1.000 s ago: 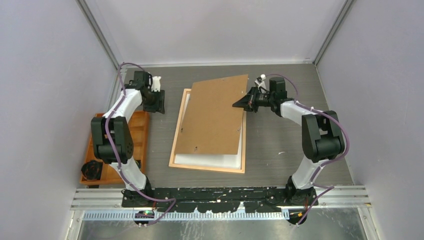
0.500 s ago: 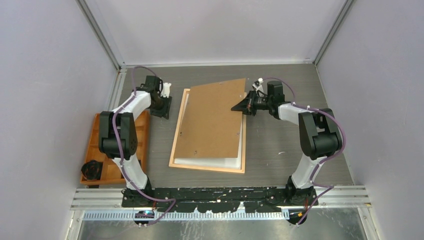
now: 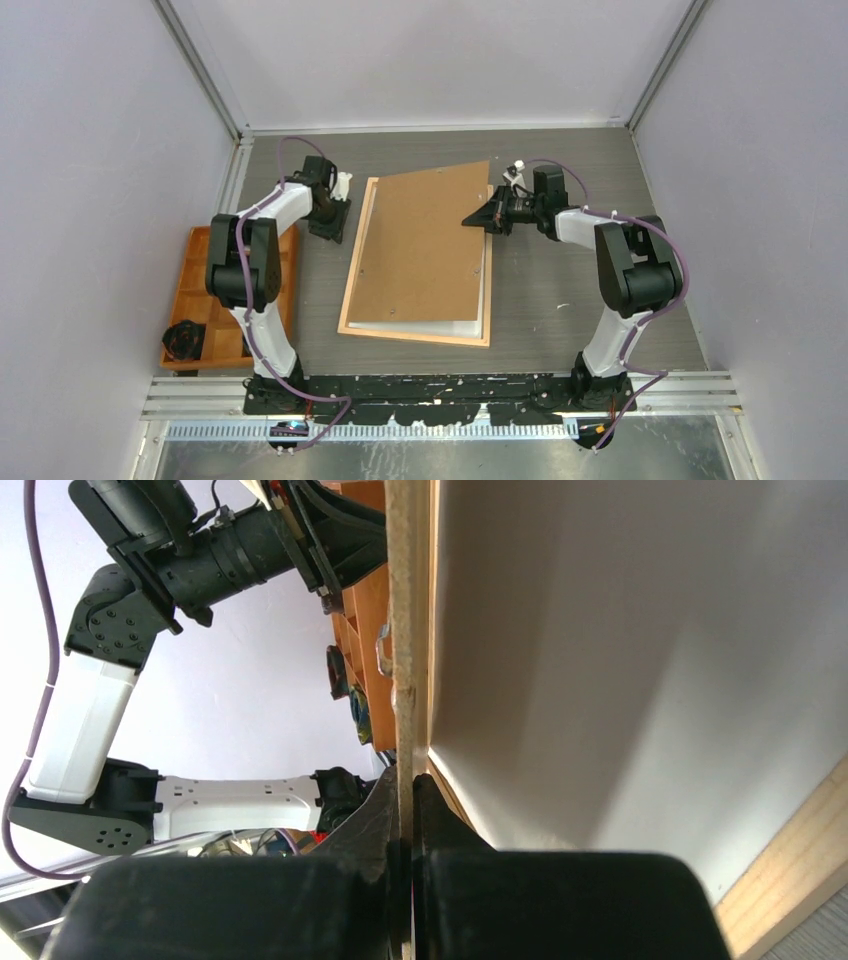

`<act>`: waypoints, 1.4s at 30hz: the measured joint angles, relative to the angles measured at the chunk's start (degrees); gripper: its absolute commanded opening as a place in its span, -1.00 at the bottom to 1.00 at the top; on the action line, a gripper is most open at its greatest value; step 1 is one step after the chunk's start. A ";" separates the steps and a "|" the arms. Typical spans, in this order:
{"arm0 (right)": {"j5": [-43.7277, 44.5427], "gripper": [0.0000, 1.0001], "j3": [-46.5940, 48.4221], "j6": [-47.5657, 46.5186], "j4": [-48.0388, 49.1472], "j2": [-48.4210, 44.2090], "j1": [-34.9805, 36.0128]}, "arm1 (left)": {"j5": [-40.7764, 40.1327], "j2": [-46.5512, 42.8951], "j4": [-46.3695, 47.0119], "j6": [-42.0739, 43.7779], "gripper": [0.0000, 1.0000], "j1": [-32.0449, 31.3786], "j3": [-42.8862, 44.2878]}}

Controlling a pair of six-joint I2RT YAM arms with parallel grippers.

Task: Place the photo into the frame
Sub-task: Place the photo frame item in the photo frame.

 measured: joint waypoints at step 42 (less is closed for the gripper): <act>0.00 -0.98 -1.44 -1.11 0.57 0.39 1.51 | -0.55 2.14 1.40 0.11 -0.54 -4.50 0.39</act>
